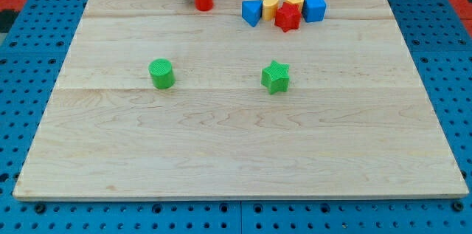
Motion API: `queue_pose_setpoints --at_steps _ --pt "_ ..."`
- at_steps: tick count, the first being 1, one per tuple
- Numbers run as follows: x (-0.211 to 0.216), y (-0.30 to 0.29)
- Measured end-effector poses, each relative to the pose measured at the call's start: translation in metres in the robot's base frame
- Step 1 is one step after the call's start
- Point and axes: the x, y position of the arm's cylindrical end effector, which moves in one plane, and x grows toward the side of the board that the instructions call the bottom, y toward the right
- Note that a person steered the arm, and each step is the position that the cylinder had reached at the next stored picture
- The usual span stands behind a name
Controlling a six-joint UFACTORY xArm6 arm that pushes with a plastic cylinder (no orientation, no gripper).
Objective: Push the green star into the blue triangle
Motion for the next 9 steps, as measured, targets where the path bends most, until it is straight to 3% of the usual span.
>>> queue_pose_setpoints --at_steps 1,3,4,5,6,7,8,9 --pt "0.024 0.068" --pt "0.059 -0.02" --pt "0.125 0.06" --pt "0.135 0.18" --pt "0.224 0.196" --pt "0.296 0.165" --pt "0.268 0.117" --pt "0.231 0.117"
